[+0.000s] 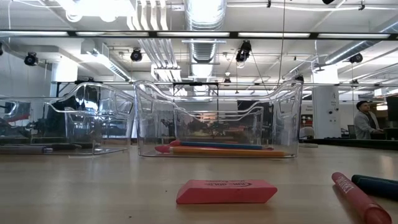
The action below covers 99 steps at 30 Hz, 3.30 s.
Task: Sort crayons/erasers/pens/pencils in bins
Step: Put the orange eraser into the top right transparent bin
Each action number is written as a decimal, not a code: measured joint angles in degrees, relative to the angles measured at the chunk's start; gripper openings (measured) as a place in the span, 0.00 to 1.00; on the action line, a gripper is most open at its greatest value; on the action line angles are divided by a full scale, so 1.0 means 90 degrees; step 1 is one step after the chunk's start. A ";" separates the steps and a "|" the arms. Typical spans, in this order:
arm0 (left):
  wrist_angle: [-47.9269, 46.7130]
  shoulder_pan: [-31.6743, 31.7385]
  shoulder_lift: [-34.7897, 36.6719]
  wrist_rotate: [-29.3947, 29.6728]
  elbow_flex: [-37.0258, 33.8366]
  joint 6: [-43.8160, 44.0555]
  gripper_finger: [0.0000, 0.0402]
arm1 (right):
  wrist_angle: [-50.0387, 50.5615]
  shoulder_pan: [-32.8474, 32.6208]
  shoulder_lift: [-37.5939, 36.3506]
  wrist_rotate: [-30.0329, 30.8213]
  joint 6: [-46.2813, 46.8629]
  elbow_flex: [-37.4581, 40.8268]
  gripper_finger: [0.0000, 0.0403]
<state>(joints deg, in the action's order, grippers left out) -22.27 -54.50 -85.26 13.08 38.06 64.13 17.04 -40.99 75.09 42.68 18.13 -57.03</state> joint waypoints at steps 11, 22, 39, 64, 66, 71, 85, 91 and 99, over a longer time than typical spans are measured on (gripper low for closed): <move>0.0071 -0.0014 -0.0680 -0.0498 0.0035 0.0157 0.46 | 0.0005 0.0000 0.0000 0.0002 0.0036 0.0018 0.47; -0.0442 -0.0026 -0.0819 -0.0847 0.0611 0.0120 0.44 | 0.0007 0.0002 0.0000 0.0039 0.0039 0.0021 0.47; -0.1437 0.0057 -0.0970 -0.0723 0.0624 0.0041 0.11 | 0.0019 0.0002 0.0000 0.0107 0.0036 0.0021 0.47; -0.1712 0.0153 -0.0037 0.0070 0.0566 -0.0065 0.01 | 0.0021 0.0002 0.0002 0.0106 0.0036 0.0046 0.47; -0.1701 0.0156 -0.0034 0.0080 0.0573 -0.0065 0.01 | 0.0022 0.0002 0.0002 0.0105 0.0036 0.0057 0.47; -0.1677 0.0205 -0.0031 0.0105 0.0576 -0.0012 0.00 | 0.0019 0.0002 0.0002 0.0104 0.0036 0.0065 0.47; -0.1595 0.0407 -0.0021 0.0100 0.0578 0.0011 0.24 | 0.0019 0.0002 0.0002 0.0104 0.0041 0.0067 0.47; -0.1842 0.0518 -0.0019 0.0100 0.0602 0.0004 0.37 | 0.0019 0.0004 0.0002 0.0104 0.0039 0.0067 0.47; -0.1944 0.0520 -0.0117 0.0113 0.0602 0.0142 0.38 | 0.0019 0.0003 0.0002 0.0104 0.0048 0.0092 0.47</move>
<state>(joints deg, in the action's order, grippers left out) -39.77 -49.82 -86.31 14.09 43.48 65.41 17.20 -40.96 75.11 43.61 18.56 -56.20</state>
